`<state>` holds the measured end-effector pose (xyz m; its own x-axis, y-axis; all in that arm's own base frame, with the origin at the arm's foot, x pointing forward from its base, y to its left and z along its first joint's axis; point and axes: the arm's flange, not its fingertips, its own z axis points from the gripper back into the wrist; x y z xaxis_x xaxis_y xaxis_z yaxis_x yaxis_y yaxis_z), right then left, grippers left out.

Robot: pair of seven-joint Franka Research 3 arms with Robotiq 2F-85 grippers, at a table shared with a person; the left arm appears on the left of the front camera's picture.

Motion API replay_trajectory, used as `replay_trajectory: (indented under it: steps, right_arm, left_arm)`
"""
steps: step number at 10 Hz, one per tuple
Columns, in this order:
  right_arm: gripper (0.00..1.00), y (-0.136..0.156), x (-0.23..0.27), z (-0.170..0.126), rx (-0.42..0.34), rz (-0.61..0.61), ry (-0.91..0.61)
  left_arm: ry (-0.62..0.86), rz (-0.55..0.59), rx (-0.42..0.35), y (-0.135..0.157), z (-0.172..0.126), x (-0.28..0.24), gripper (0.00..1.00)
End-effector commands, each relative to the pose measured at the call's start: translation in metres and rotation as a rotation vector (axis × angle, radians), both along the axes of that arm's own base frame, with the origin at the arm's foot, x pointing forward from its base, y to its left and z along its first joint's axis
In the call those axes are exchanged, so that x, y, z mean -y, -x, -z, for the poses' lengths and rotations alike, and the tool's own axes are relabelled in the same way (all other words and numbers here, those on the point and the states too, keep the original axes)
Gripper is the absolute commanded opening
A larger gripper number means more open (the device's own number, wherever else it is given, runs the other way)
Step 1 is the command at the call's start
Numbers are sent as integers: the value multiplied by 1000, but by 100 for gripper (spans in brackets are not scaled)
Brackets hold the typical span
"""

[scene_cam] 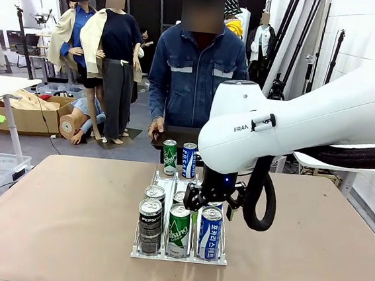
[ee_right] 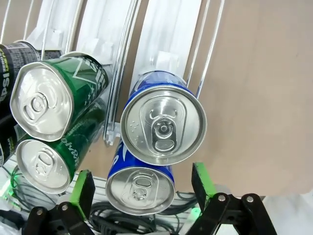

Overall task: Retrieve and hand over the desired beverage to the person.
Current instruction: Pick up a can of the same type that the person held from the Automatic Can Dispenser.

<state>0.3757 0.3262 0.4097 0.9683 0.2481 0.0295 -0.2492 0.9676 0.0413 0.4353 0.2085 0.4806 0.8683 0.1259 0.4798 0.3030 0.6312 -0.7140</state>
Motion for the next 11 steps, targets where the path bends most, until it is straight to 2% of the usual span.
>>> replay_trajectory:
  steps: [1,7,9,11]
  right_arm:
    - [100,-1,-5,2,1,16,40]
    - [100,-3,-6,8,-5,1,30]
    - [92,-5,-6,10,-10,-3,31]
    - [75,-6,-6,11,-2,-7,35]
  left_arm:
    - [2,1,5,2,-1,-1,100]
    - [2,1,5,2,-1,-1,100]
    - [2,1,5,2,-1,-1,100]
    - [2,1,5,2,-1,-1,100]
